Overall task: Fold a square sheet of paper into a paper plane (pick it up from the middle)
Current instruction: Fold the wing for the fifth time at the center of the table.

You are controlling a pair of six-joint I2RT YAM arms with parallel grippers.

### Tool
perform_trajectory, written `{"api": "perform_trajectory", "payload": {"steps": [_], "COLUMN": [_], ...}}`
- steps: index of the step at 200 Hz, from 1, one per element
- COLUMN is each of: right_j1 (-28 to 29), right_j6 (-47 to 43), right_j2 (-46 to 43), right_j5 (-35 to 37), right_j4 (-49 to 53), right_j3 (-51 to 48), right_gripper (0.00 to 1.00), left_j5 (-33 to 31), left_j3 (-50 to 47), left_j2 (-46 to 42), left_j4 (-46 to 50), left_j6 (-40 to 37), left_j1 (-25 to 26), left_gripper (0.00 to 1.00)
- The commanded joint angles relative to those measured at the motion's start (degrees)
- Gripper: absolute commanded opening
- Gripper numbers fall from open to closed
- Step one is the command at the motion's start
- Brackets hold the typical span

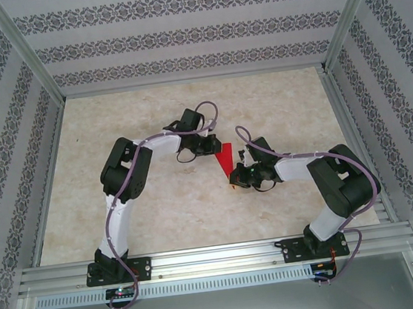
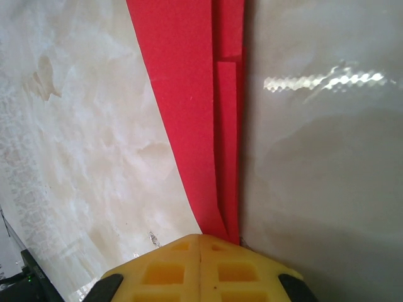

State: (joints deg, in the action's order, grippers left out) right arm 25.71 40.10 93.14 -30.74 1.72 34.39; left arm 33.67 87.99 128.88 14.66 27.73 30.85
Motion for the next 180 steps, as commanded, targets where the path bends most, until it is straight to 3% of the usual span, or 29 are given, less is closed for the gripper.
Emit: {"api": "perform_trajectory", "payload": {"steps": [1,86,116,132,180], "right_j1": [-0.58,-0.67,-0.49,-0.06,0.14], "right_j6": [-1.25,-0.57,1.43,2.53,2.19], "right_j2": [4.02,2.79,-1.09,-4.17,-13.84], "right_j5": [7.98,7.54,7.1,7.3,11.29], "right_j4": [13.12,12.69,10.67,9.77,12.78], "right_j3": [-5.04,-4.65,-1.96,1.82,12.69], "right_gripper": [0.03,0.03,0.07,0.14,0.49], "left_j5": [-4.31,-4.85,-5.45,-6.17,-13.98], "left_j3": [2.06,4.21,7.11,8.14,8.38], "left_j2": [3.19,4.8,3.71,1.73,-5.21], "left_j4": [1.35,1.81,4.57,5.74,14.46], "left_j6": [-1.52,-2.26,-3.24,-2.92,-1.4], "left_j1": [-2.78,-7.81,-8.2,-8.2,-6.93], "left_gripper": [0.12,0.13,0.14,0.17,0.3]}}
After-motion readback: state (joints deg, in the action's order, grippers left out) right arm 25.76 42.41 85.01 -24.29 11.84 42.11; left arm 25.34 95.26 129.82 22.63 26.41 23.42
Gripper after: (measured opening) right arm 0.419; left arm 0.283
